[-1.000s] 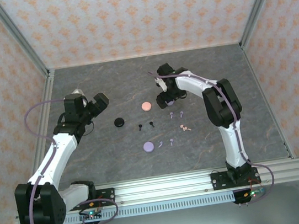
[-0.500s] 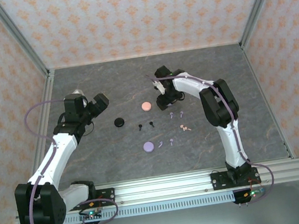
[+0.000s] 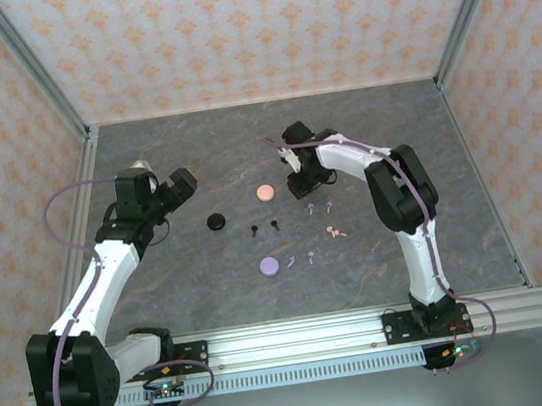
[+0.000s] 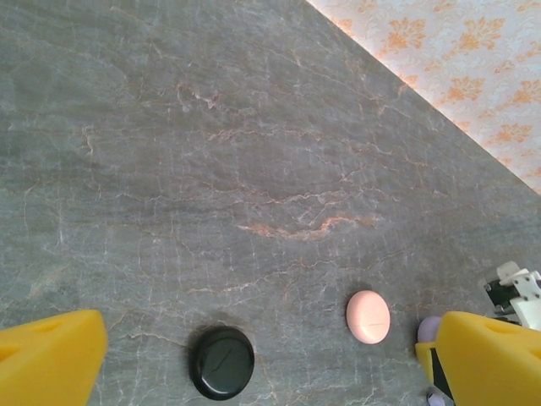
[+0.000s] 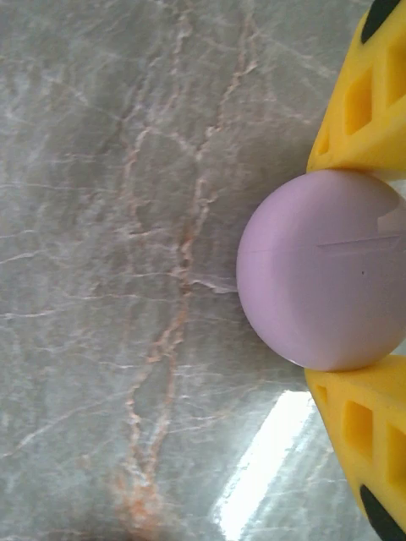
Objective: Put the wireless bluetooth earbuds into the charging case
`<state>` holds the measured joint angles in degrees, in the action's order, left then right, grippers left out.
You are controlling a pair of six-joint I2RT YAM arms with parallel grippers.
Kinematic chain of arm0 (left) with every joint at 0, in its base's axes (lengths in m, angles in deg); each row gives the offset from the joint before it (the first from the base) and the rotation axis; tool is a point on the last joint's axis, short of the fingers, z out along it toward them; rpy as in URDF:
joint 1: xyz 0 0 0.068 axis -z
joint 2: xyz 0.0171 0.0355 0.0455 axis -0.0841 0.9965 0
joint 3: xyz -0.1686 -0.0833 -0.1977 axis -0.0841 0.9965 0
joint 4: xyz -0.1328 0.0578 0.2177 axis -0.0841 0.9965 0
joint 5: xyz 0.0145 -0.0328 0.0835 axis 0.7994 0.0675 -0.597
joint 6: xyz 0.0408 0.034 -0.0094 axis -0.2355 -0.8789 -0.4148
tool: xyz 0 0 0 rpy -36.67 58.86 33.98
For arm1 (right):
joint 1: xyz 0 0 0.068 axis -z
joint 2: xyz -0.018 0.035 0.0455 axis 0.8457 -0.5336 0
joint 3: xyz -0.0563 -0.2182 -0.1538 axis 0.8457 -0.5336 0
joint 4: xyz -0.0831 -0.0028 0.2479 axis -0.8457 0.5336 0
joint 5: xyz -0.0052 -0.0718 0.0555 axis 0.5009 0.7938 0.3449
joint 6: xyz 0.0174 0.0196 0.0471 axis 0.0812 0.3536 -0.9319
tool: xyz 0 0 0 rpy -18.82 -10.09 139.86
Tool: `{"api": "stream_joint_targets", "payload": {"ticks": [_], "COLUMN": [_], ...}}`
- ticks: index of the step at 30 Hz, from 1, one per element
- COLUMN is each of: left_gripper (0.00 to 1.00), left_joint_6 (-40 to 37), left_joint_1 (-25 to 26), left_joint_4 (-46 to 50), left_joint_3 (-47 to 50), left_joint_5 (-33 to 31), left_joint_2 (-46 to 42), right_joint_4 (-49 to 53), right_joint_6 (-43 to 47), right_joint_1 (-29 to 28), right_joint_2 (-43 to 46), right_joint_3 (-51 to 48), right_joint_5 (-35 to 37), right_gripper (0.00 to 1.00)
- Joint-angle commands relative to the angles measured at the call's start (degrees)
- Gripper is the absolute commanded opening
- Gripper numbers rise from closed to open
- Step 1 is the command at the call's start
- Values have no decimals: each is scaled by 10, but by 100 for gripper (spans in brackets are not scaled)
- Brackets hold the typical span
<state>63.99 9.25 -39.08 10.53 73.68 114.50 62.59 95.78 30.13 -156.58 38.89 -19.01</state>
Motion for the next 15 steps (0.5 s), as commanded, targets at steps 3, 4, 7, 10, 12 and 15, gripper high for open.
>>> {"api": "stream_joint_targets", "payload": {"ticks": [3, 4, 7, 10, 12, 15], "left_gripper": [100, 99, 97, 95, 95, 93], "left_joint_6": [-30, -31, -32, -30, -31, -34], "left_joint_1": [3, 3, 5, 18, 31, 54], "left_joint_4": [13, 10, -5, -17, -20, -16], "left_joint_3": [-43, -49, -75, -109, -134, -175], "left_joint_5": [58, 79, 170, 251, 295, 348], "left_joint_2": [1, 4, 21, 42, 55, 73], "right_joint_4": [-75, -91, -135, -153, -160, -173], "right_joint_6": [8, 14, 46, 76, 96, 131], "right_joint_1": [-3, -5, -16, -30, -43, -70], "right_joint_2": [123, 147, 226, 294, 334, 385], "right_joint_3": [-64, -79, -129, -156, -165, -173], "right_joint_5": [-5, -13, -19, -28, -30, -26], "right_gripper": [47, 47, 46, 46, 45, 45]}}
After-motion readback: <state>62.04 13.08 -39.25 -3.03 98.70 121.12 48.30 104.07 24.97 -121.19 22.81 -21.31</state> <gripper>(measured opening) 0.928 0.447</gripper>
